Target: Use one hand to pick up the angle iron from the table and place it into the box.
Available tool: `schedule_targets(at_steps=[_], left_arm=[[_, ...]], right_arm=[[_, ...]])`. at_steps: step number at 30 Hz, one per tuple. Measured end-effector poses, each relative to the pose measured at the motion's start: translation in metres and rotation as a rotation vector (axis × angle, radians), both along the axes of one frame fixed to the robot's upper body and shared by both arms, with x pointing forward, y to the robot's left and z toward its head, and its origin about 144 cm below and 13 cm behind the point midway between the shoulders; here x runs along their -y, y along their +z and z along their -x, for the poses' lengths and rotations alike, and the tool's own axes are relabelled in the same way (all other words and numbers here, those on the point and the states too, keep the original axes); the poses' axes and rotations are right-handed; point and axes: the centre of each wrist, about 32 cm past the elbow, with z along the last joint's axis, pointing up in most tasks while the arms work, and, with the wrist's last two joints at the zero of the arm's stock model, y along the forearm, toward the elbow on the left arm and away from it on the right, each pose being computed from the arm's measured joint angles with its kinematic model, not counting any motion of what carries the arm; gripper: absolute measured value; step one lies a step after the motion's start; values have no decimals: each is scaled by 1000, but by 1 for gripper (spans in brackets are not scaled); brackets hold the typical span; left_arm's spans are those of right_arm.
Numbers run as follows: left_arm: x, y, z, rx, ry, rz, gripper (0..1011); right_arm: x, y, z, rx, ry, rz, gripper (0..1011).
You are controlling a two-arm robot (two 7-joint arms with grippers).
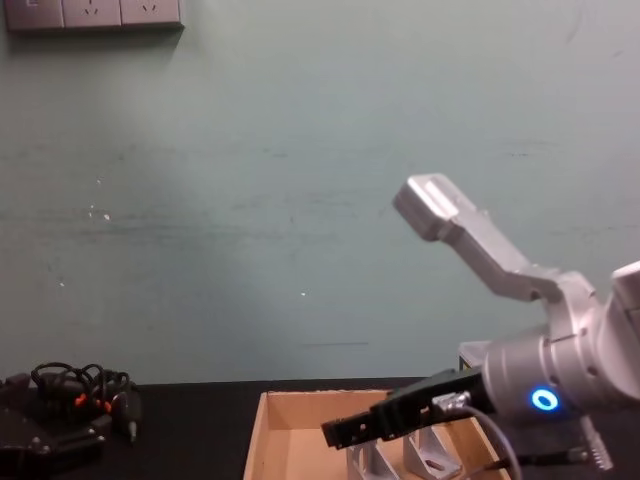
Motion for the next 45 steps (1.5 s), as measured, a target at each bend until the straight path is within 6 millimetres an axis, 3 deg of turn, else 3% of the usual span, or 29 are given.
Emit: schedule_targets(at_steps=[11,23,29,35,45], left_arm=[[0,0,0,0,0,0,1011],[0,0,0,0,0,0,1011],[0,0,0,0,0,0,1011],[0,0,0,0,0,0,1011],[0,0,0,0,0,0,1011]], right_arm=[[14,17,42,25,39,-37,1004],[39,20,95,-5,129,-33,1004],[42,15,118,30,215,41,1004],[41,9,125,44,256,89,1004],[40,-4,114,38,253,123,1004]])
